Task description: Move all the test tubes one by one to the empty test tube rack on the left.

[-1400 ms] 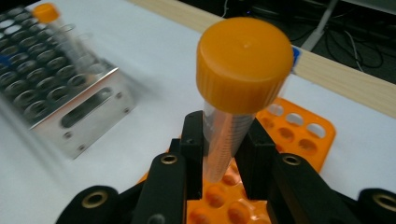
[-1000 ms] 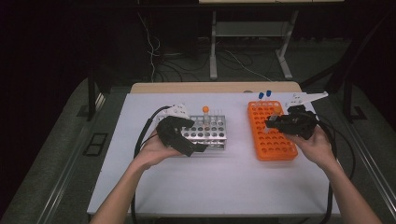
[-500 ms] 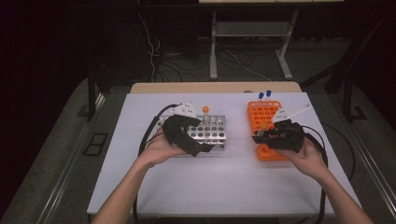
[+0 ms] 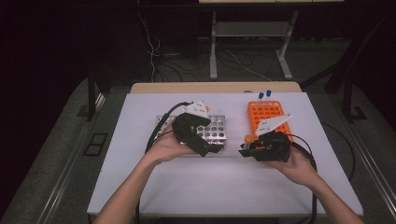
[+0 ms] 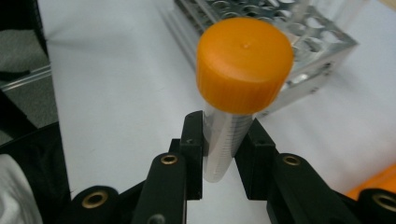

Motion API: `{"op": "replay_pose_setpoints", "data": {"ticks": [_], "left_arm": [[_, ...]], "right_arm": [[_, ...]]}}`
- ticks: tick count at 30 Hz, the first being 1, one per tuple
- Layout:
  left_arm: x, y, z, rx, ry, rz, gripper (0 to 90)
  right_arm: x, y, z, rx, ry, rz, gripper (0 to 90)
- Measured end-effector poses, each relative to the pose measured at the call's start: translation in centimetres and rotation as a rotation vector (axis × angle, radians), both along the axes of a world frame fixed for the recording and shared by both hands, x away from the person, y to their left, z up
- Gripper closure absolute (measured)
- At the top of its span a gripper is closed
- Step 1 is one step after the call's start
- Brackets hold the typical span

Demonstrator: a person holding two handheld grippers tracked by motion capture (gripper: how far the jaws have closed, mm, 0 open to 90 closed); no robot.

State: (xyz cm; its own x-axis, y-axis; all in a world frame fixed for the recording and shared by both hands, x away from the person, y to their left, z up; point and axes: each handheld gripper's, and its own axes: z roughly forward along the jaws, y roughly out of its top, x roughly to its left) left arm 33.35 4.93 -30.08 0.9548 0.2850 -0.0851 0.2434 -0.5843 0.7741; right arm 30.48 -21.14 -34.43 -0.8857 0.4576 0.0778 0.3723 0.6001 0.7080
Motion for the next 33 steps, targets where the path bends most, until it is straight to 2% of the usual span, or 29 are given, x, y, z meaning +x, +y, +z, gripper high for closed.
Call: {"op": "replay_pose_setpoints", "data": {"ticks": [6, 11, 19, 26, 28, 31, 33], "left_arm": [[-0.3, -1.1, 0.2, 0.012, 0.0, -0.053, 7.2], [-0.5, -1.8, 0.1, 0.03, 0.016, -0.112, 17.8], [-0.9, -2.5, -0.4, 0.074, 0.051, -0.218, 39.2], [-1.2, -2.7, -0.7, 0.096, 0.059, -0.275, 66.2], [-1.3, -2.7, -0.6, 0.104, 0.042, -0.278, 67.9], [-1.3, -2.6, -0.5, 0.111, 0.036, -0.28, 68.2], [-1.2, -2.5, -0.4, 0.115, 0.031, -0.275, 68.2]], "right_arm": [[-0.5, 1.8, -0.4, -0.009, 0.006, 0.055, 73.3], [-0.9, 3.2, -0.8, -0.011, 0.018, 0.094, 73.3], [-1.4, 5.0, -1.3, -0.011, 0.026, 0.141, 73.3], [-1.6, 5.8, -1.2, 0.001, 0.034, 0.155, 73.3], [-1.5, 5.8, -1.3, 0.002, 0.038, 0.152, 73.2], [-1.5, 5.8, -1.3, 0.006, 0.041, 0.151, 72.5], [-1.5, 5.8, -1.2, 0.009, 0.041, 0.142, 67.1]]}}
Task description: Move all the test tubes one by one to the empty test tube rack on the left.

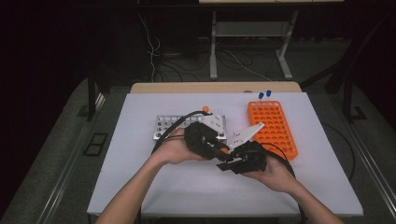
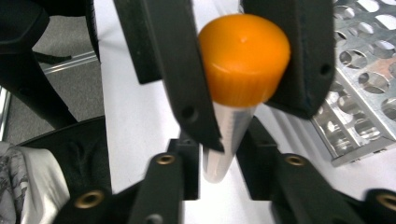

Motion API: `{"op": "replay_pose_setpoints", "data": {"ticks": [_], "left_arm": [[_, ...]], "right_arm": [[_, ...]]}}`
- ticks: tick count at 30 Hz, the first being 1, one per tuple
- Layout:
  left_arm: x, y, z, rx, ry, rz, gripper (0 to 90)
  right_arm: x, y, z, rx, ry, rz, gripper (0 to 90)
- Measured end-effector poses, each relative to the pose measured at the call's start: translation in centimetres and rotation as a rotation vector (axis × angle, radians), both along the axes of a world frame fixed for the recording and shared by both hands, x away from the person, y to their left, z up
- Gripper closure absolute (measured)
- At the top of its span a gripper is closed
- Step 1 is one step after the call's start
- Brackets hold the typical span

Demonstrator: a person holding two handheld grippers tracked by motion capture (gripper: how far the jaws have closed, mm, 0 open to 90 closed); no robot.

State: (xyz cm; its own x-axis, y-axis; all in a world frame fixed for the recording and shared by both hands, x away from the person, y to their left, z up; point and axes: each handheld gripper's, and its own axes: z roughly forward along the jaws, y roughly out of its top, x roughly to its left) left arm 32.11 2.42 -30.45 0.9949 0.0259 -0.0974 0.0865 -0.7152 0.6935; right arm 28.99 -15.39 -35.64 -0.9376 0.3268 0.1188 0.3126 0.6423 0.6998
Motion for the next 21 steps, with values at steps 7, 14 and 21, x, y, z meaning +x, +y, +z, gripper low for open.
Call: {"op": "replay_pose_setpoints", "data": {"ticks": [7, 14, 21], "left_arm": [[0.5, 1.0, 0.9, -0.013, -0.01, 0.033, 68.3], [1.0, 2.0, 1.8, -0.02, -0.03, 0.064, 68.4], [1.8, 2.9, 2.6, -0.017, -0.05, 0.097, 68.4]], "right_arm": [[0.3, -1.3, 0.6, 0.035, 0.008, -0.047, 49.9], [0.5, -3.2, 1.1, 0.071, -0.005, -0.099, 40.8], [0.7, -4.7, 1.5, 0.08, -0.01, -0.148, 20.7]]}}
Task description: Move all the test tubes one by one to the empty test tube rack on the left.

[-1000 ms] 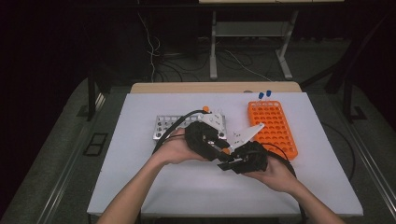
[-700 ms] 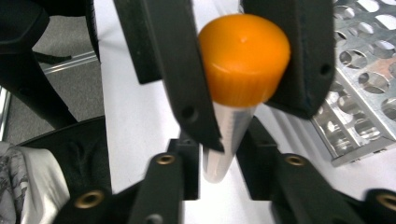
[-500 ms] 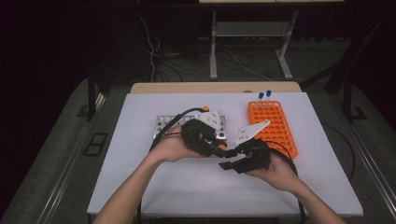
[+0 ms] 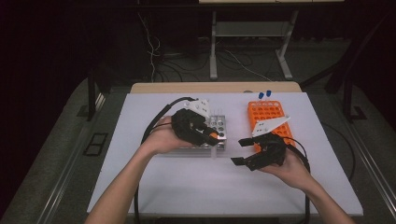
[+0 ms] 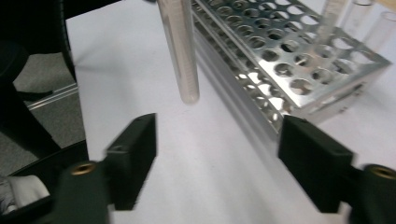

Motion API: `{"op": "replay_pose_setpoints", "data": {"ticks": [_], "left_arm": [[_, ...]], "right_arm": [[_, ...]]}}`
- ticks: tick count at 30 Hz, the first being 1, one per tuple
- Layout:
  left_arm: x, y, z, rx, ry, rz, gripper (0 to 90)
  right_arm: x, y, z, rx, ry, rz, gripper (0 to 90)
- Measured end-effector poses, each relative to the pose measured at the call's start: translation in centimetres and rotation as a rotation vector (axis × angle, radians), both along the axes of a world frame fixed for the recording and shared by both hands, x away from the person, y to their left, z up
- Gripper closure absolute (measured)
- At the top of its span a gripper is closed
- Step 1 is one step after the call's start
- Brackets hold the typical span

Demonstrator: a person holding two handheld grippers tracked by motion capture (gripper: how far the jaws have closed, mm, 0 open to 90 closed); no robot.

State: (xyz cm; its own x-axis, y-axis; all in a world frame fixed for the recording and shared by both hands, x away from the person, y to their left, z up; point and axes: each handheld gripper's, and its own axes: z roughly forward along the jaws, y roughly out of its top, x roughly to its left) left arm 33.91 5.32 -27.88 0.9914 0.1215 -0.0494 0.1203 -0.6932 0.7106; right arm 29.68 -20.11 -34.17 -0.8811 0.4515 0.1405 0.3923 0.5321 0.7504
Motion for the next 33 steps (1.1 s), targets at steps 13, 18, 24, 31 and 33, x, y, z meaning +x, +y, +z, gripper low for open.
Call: {"op": "replay_pose_setpoints", "data": {"ticks": [13, 18, 24, 31, 33], "left_arm": [[2.0, 1.5, 1.1, -0.001, -0.026, 0.074, 68.4], [2.8, 1.8, 1.5, 0.006, -0.038, 0.095, 68.5], [3.9, 2.2, 1.7, 0.011, -0.053, 0.13, 68.5], [5.5, 2.6, 1.5, 0.015, -0.063, 0.174, 68.5], [5.9, 2.8, 1.3, 0.008, -0.068, 0.191, 68.5]], "right_arm": [[0.2, -2.4, 0.2, 0.028, 0.009, -0.04, 0.1], [0.2, -2.9, 0.2, 0.021, 0.01, -0.044, 0.1], [0.3, -3.8, 0.3, 0.017, 0.015, -0.057, 0.1], [0.4, -5.1, 0.5, 0.023, 0.01, -0.08, 0.1], [0.5, -5.6, 0.6, 0.023, 0.011, -0.087, 0.1]]}}
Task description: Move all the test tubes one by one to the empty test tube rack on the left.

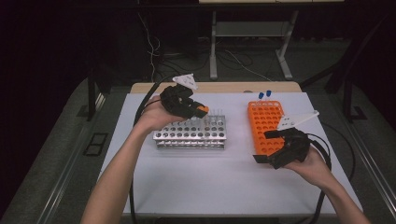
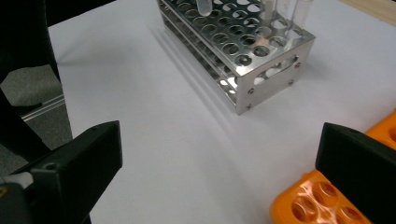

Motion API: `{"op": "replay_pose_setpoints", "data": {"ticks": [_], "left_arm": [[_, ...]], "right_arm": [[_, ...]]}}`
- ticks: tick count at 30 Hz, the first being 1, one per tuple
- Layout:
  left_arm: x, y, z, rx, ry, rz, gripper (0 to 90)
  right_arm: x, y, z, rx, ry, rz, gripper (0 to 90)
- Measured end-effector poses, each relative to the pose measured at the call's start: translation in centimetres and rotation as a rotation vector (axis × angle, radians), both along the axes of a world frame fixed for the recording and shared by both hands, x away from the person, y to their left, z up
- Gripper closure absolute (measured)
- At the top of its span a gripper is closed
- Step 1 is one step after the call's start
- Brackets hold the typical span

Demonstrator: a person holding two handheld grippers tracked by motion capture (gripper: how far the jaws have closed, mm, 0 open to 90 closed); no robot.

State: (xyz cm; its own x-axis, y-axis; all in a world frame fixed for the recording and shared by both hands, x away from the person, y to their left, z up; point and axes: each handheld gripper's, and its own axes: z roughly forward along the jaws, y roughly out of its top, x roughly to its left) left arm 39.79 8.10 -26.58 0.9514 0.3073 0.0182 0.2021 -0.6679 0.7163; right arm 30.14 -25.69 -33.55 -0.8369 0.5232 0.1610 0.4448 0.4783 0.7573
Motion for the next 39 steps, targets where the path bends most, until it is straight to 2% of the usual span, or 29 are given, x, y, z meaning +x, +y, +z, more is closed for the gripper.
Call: {"op": "replay_pose_setpoints", "data": {"ticks": [5, 10, 17, 20, 26, 32, 39], "left_arm": [[1.0, 0.6, -0.4, 0.001, -0.012, 0.037, 68.6], [2.0, 1.2, -0.8, -0.018, -0.019, 0.082, 68.6], [3.4, 1.4, -1.6, -0.043, -0.016, 0.126, 68.6], [3.8, 1.3, -1.9, -0.057, -0.011, 0.132, 68.6], [4.4, 0.7, -2.6, -0.04, -0.019, 0.144, 68.6], [5.0, 0.6, -3.0, -0.054, -0.017, 0.166, 68.6], [5.6, 0.3, -3.9, -0.029, -0.004, 0.167, 68.6]], "right_arm": [[0.4, -0.9, 0.1, -0.006, 0.007, -0.014, 0.1], [1.0, -1.7, 0.2, -0.007, 0.015, -0.029, 0.1], [2.7, -2.8, 0.4, -0.028, 0.036, -0.055, 0.1], [3.6, -3.4, 0.6, -0.017, 0.039, -0.067, 0.1], [5.0, -4.3, 0.8, -0.012, 0.049, -0.099, 0.1], [6.3, -5.2, 0.9, -0.008, 0.056, -0.127, 0.1], [7.8, -6.2, 0.6, -0.001, 0.078, -0.164, 0.1]]}}
